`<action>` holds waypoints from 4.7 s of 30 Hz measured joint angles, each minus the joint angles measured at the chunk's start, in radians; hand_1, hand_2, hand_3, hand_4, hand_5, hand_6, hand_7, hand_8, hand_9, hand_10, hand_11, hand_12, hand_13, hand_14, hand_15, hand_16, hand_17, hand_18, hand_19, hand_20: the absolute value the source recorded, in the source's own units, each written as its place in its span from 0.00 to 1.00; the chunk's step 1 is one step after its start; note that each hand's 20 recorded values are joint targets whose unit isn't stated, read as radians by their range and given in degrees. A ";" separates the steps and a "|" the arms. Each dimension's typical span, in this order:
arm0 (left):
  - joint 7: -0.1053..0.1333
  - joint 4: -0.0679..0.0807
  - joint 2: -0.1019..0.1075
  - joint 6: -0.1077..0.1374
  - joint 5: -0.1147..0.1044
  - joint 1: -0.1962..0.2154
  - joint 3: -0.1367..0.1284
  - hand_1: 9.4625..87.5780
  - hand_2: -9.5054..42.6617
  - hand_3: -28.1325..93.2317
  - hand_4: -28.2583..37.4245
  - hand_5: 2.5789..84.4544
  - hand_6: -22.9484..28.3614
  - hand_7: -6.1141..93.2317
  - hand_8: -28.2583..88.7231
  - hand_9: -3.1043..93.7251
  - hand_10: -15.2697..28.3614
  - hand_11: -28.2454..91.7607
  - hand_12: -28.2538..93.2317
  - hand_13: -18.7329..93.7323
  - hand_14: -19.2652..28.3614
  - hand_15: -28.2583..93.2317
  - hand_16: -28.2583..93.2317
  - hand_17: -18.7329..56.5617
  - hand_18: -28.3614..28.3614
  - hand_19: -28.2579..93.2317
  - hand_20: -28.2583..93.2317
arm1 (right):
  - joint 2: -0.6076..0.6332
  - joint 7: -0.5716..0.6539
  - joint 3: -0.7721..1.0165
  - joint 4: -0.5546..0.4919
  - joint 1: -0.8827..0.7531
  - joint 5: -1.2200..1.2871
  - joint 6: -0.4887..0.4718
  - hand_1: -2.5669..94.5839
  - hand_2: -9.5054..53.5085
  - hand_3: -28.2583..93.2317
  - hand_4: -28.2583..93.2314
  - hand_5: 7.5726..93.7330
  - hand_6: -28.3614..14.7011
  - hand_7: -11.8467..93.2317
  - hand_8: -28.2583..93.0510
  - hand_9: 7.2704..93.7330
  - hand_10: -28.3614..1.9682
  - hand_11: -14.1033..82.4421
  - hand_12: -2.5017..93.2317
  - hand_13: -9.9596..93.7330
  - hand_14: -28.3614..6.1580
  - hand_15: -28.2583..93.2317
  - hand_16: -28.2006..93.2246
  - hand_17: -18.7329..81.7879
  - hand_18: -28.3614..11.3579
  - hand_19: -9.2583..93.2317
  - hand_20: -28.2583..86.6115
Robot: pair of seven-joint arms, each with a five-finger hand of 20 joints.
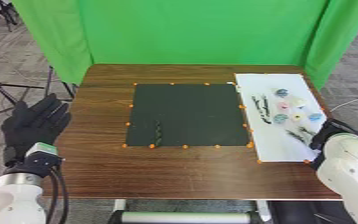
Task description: Arrange flowers
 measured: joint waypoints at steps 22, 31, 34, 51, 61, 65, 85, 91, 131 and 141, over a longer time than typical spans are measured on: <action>-0.035 -0.001 0.003 0.000 0.003 0.011 -0.009 0.24 0.46 0.84 0.04 0.49 0.59 0.39 0.12 0.38 0.68 0.53 0.35 0.35 0.69 0.66 0.18 0.17 0.74 0.54 0.36 | -0.094 -0.139 -0.244 -0.189 0.181 -0.123 0.274 0.54 0.00 0.85 0.09 0.80 0.59 0.52 0.41 0.92 0.54 0.53 0.48 0.92 0.60 0.76 0.50 0.66 0.02 1.00 0.58; -0.065 0.003 0.003 0.000 0.007 0.001 -0.012 0.25 0.49 0.87 0.08 0.49 0.59 0.39 0.12 0.38 0.68 0.53 0.35 0.35 0.69 0.66 0.18 0.17 0.74 0.54 0.36 | -0.296 -0.170 -0.533 0.000 0.423 -0.008 0.201 0.53 0.00 0.85 0.10 0.80 0.59 0.54 0.41 0.91 0.53 0.55 0.47 0.91 0.60 0.76 0.50 0.66 0.02 1.00 0.59; -0.074 0.005 0.003 -0.002 0.005 -0.009 -0.007 0.25 0.49 0.86 0.08 0.49 0.59 0.39 0.12 0.38 0.68 0.53 0.35 0.35 0.69 0.66 0.18 0.17 0.74 0.54 0.36 | -0.350 -0.179 -0.598 0.051 0.470 0.004 0.147 0.53 0.00 0.85 0.10 0.79 0.58 0.55 0.41 0.91 0.53 0.55 0.47 0.91 0.60 0.76 0.50 0.66 0.02 1.00 0.59; -0.078 0.007 0.003 -0.001 0.003 -0.020 0.002 0.25 0.48 0.85 0.06 0.49 0.59 0.39 0.12 0.38 0.68 0.53 0.35 0.36 0.69 0.66 0.18 0.17 0.74 0.54 0.36 | -0.450 -0.139 -0.726 0.133 0.459 -0.246 0.187 0.53 0.00 0.85 0.10 0.80 0.59 0.55 0.40 0.92 0.53 0.55 0.46 0.93 0.60 0.76 0.50 0.68 0.02 1.00 0.59; -0.080 0.017 0.004 -0.003 0.003 -0.035 0.025 0.24 0.47 0.84 0.05 0.49 0.59 0.39 0.12 0.37 0.68 0.53 0.35 0.35 0.69 0.66 0.18 0.17 0.74 0.54 0.36 | -0.500 -0.138 -0.726 0.158 0.422 -0.219 0.091 0.55 0.00 0.84 0.08 0.81 0.58 0.51 0.41 0.93 0.53 0.52 0.44 0.93 0.62 0.74 0.50 0.69 0.02 1.00 0.58; -0.081 0.019 0.004 -0.003 0.003 -0.042 0.030 0.24 0.47 0.84 0.04 0.49 0.59 0.39 0.12 0.37 0.68 0.53 0.35 0.35 0.69 0.66 0.18 0.17 0.74 0.54 0.36 | -0.511 -0.145 -0.726 0.163 0.412 -0.219 0.092 0.53 0.00 0.81 0.09 0.79 0.56 0.48 0.40 0.91 0.51 0.49 0.43 0.92 0.61 0.72 0.50 0.67 0.03 1.00 0.57; -0.079 0.019 0.004 -0.003 -0.014 -0.034 0.028 0.24 0.47 0.84 0.04 0.49 0.59 0.39 0.12 0.37 0.68 0.53 0.35 0.35 0.69 0.66 0.18 0.17 0.74 0.54 0.36 | -0.512 -0.155 -0.701 0.177 0.400 -0.266 0.091 0.45 0.00 0.79 0.09 0.72 0.53 0.46 0.38 0.86 0.39 0.52 0.35 0.89 0.57 0.73 0.50 0.64 0.02 1.00 0.54; -0.080 0.019 0.003 -0.003 -0.015 -0.026 0.018 0.30 0.35 0.83 0.08 0.48 0.59 0.40 0.12 0.37 0.67 0.53 0.35 0.35 0.68 0.66 0.18 0.17 0.74 0.54 0.36 | -0.505 -0.159 -0.670 0.115 0.371 -0.237 0.067 0.40 0.00 0.80 0.09 0.71 0.49 0.41 0.17 0.84 0.37 0.52 0.34 0.87 0.54 0.72 0.49 0.63 0.01 1.00 0.51; -0.014 -0.002 -0.013 0.000 -0.040 0.034 -0.031 0.26 0.41 0.83 0.05 0.48 0.59 0.40 0.12 0.37 0.68 0.53 0.35 0.35 0.68 0.66 0.18 0.17 0.74 0.54 0.36 | -0.209 -0.062 -0.437 0.238 0.499 -0.197 0.035 0.38 0.00 0.77 0.02 0.63 0.34 0.25 0.18 0.65 0.16 0.36 0.24 0.75 0.36 0.79 0.44 0.60 0.00 1.00 0.57; -0.010 0.000 -0.005 0.000 -0.045 0.006 -0.009 0.26 0.42 0.83 0.04 0.48 0.59 0.40 0.12 0.37 0.68 0.53 0.35 0.35 0.69 0.66 0.18 0.17 0.74 0.54 0.36 | -0.203 -0.060 -0.474 0.325 0.551 -0.128 0.008 0.38 0.00 0.75 0.01 0.62 0.35 0.24 0.17 0.65 0.19 0.36 0.24 0.75 0.37 0.79 0.44 0.60 0.01 1.00 0.57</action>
